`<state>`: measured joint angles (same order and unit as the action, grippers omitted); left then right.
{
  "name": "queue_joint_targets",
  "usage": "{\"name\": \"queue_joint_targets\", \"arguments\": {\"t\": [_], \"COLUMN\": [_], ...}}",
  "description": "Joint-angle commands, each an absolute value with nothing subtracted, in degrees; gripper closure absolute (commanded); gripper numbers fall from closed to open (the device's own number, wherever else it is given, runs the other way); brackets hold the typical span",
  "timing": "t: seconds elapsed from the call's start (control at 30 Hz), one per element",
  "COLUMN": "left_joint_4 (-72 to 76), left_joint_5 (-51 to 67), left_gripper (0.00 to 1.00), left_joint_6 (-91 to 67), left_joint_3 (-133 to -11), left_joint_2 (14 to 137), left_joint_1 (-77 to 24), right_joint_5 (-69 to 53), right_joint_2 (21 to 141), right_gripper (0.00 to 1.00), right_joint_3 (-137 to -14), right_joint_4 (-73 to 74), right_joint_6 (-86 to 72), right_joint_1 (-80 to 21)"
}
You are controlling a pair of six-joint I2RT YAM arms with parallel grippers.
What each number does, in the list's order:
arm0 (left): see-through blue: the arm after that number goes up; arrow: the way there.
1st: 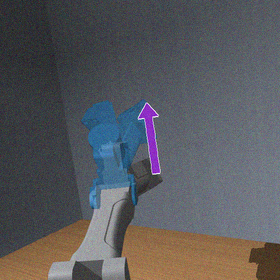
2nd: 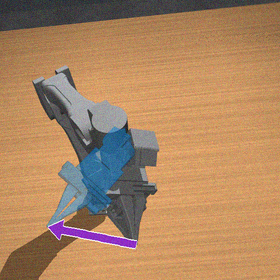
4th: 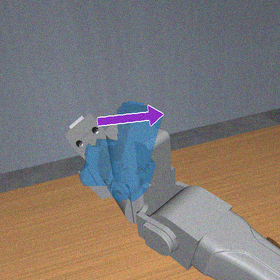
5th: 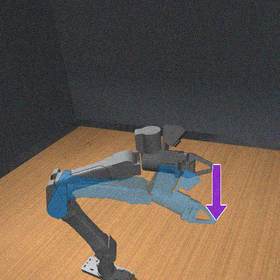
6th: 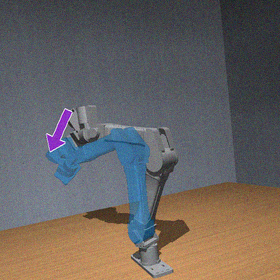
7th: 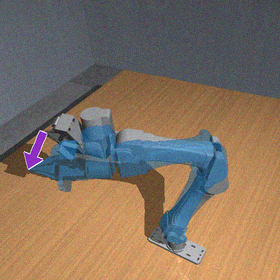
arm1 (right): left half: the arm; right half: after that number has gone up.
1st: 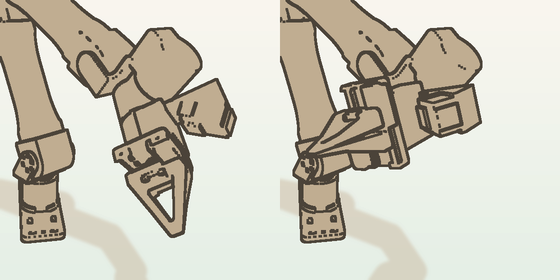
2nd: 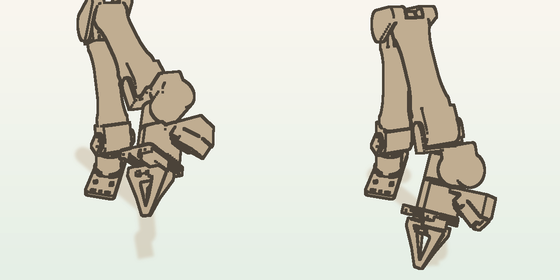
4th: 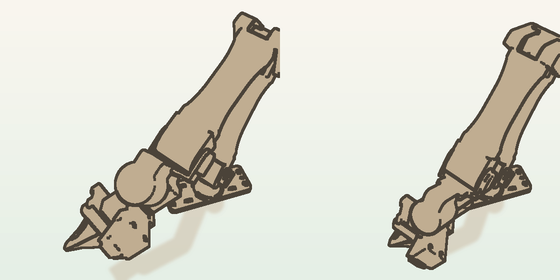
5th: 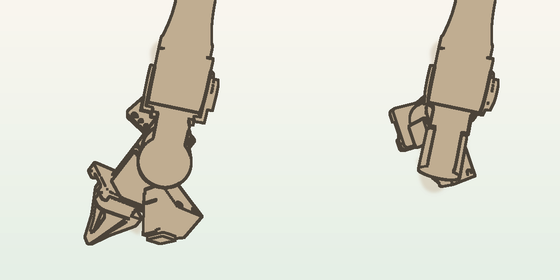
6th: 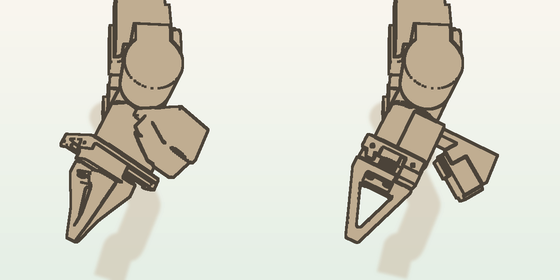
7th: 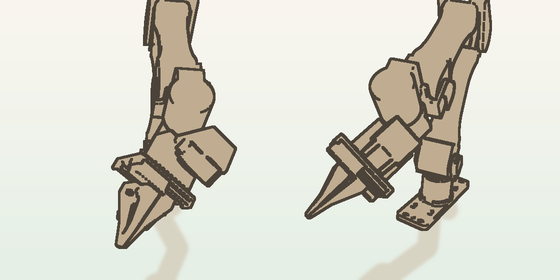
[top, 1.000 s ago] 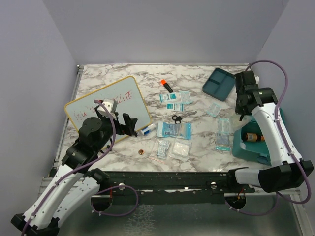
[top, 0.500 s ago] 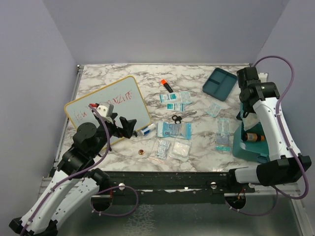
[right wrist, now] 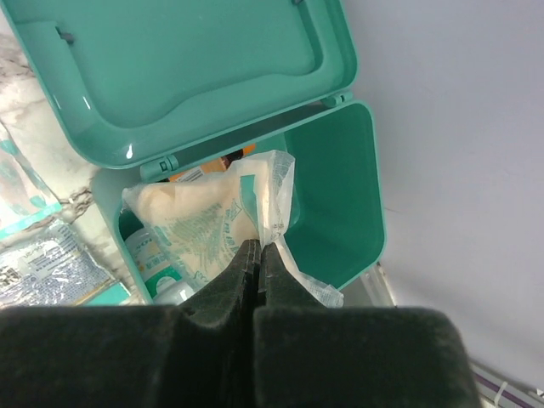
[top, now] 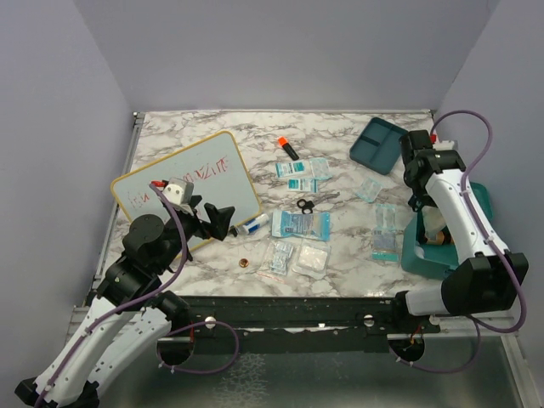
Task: Organize the medicine kit
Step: Place the medical item at the medicine box.
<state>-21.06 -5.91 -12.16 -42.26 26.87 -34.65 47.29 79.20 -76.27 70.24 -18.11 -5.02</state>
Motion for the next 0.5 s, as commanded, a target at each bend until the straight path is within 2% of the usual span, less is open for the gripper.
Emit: {"name": "queue_joint_targets", "arguments": {"t": [0.0,0.17,0.33,0.47], "left_joint_4": [-21.26,-21.23,-21.27,-21.40], "left_joint_5": [-7.65,-8.04,-8.00,-8.03], "left_gripper": [0.01,0.01,0.01,0.01], "left_joint_6": [-12.15,-12.12,-12.24,-12.16], "left_joint_3": [-41.40,-41.40,-41.35,-41.40], "left_joint_2": [25.81,25.88,26.04,26.52], "left_joint_1": [-35.32,-35.42,-35.68,-36.30], "right_joint_5": [49.86,51.51,47.89,51.10], "right_joint_2": [79.99,81.76,83.04,86.17], "right_gripper": [0.99,0.99,0.99,0.99], "right_joint_3": [-74.28,-73.65,-74.51,-76.31], "right_joint_4": [68.42,71.49,72.52,76.56], "right_joint_6": [-22.64,-29.46,-29.86,-34.21], "right_joint_1": [-4.48,-4.31,-4.31,-4.22]}}
